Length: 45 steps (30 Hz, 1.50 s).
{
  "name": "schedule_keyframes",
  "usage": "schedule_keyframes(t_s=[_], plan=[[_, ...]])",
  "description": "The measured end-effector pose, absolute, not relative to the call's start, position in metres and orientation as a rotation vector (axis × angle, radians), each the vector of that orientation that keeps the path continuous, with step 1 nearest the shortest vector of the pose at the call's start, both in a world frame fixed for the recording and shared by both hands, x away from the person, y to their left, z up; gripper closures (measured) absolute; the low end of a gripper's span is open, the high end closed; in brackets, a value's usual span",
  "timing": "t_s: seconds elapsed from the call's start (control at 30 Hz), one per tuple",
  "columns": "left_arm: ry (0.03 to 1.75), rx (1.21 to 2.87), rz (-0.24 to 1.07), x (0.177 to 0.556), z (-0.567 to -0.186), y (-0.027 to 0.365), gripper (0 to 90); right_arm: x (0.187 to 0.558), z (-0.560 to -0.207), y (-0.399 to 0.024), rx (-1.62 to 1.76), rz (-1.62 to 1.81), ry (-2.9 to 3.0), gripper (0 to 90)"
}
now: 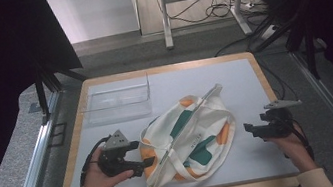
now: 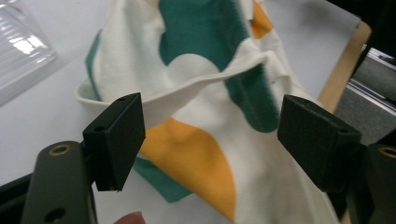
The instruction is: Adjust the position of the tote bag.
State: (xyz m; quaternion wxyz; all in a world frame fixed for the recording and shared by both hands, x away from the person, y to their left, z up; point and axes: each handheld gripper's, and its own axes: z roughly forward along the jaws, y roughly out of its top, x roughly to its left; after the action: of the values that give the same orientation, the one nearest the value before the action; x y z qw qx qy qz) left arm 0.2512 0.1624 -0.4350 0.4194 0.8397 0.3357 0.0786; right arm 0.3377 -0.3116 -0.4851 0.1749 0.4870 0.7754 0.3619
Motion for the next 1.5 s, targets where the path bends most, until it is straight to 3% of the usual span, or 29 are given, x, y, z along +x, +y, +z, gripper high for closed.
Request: schedule_keyframes(t_s=[0.27, 0.73, 1.0, 1.5], plan=[[0.804, 2.169, 0.179, 0.239, -0.439, 0.143, 25.0, 0.337, -0.486, -0.308, 1.384, 1.017, 2.21, 21.1], [0.781, 2.259, 0.059, 0.244, -0.459, 0.125, 65.2, 0.338, -0.488, -0.309, 1.412, 0.992, 2.194, 21.1], [0.79, 2.265, 0.007, 0.248, -0.461, 0.127, 79.2, 0.338, -0.487, -0.309, 1.403, 0.988, 2.183, 21.2], [0.785, 2.268, -0.001, 0.252, -0.462, 0.13, 84.5, 0.336, -0.467, -0.312, 1.276, 1.041, 2.189, 28.4]])
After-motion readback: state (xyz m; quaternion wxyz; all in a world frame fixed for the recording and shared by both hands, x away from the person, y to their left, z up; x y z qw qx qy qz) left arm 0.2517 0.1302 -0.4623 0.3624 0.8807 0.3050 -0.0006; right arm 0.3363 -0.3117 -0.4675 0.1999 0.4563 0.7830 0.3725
